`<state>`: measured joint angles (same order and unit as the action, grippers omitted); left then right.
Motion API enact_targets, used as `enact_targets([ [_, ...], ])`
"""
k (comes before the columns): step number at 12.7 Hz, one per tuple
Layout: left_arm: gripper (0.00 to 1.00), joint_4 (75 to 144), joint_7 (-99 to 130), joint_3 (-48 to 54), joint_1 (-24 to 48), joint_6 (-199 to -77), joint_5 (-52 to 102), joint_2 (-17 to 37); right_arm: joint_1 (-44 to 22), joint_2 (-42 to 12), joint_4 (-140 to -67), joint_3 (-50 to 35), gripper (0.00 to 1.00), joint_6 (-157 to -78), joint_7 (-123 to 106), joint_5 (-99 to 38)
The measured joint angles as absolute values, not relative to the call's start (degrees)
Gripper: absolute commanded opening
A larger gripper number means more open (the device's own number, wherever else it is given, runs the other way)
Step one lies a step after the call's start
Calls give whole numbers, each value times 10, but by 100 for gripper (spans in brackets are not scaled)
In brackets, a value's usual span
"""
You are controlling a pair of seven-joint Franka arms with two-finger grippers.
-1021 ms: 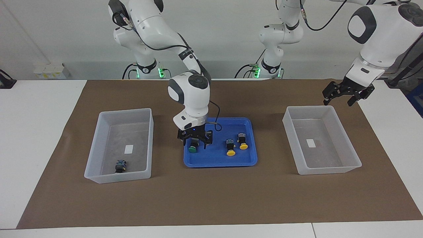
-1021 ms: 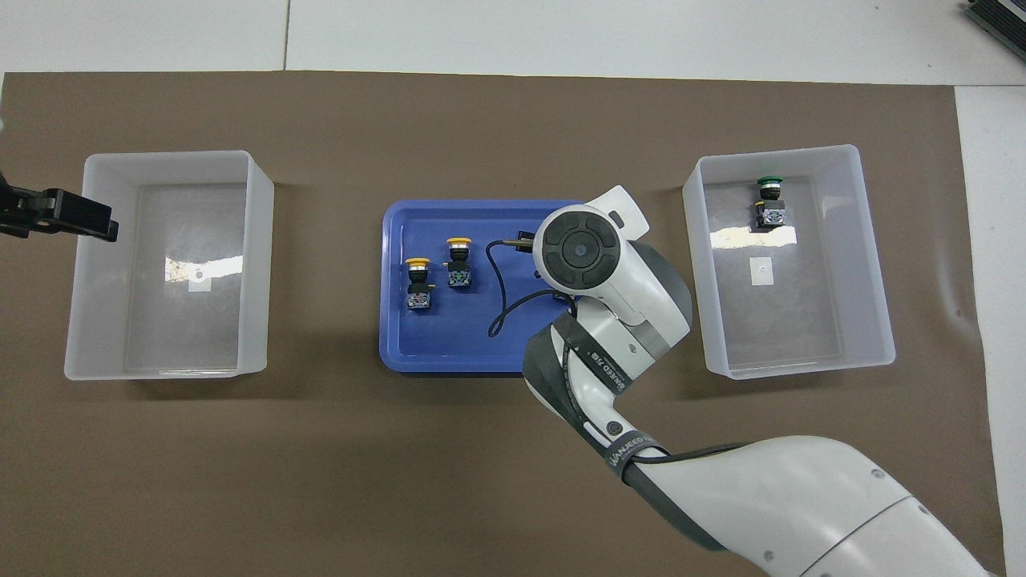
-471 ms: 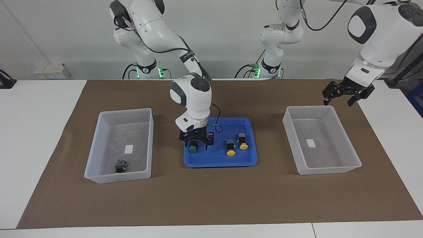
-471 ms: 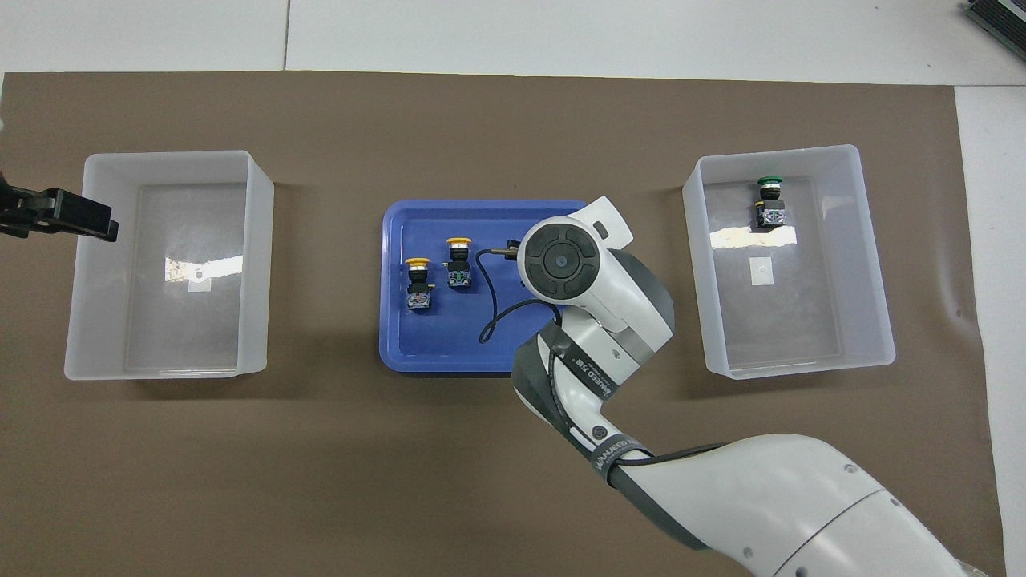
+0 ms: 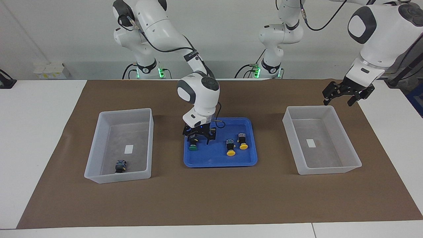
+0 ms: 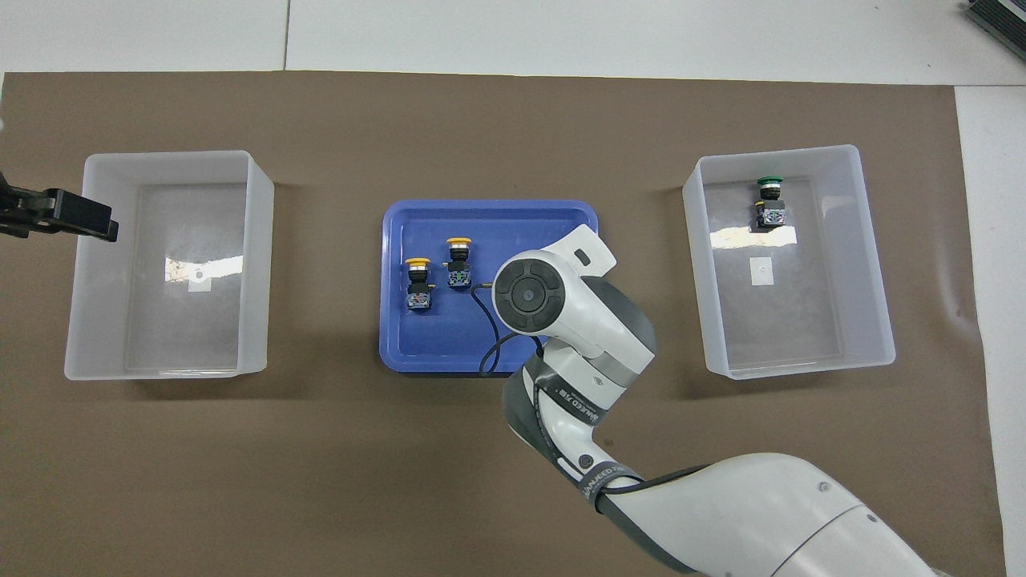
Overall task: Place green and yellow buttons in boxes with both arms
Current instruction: 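Grasp the second green button with the right gripper and lift, then carry the green button with the right gripper to the clear box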
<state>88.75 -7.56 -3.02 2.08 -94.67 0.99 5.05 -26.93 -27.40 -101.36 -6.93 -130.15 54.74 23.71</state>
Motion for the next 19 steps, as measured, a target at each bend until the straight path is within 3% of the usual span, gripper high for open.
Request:
enact_targets([
  [1,100,887,-76,-30,21,-947,10,50,-271,-273,-1014,-69,94,-1302,547,237],
  [3,100,887,-76,-30,21,-947,10,50,-271,-273,-1014,-69,25,-1303,547,237],
  [4,100,887,-76,-30,21,-947,10,50,-271,-273,-1014,-69,0,-1308,547,238],
  [10,100,887,-76,-30,21,-947,10,50,-272,-263,-1008,-69,0,-1310,496,241],
  [13,100,887,-76,-30,21,-947,10,50,-258,-232,-1003,-68,0,-1281,453,239],
  [19,100,887,-76,-30,21,-947,10,50,-153,-146,-1006,-66,0,-1204,293,211],
])
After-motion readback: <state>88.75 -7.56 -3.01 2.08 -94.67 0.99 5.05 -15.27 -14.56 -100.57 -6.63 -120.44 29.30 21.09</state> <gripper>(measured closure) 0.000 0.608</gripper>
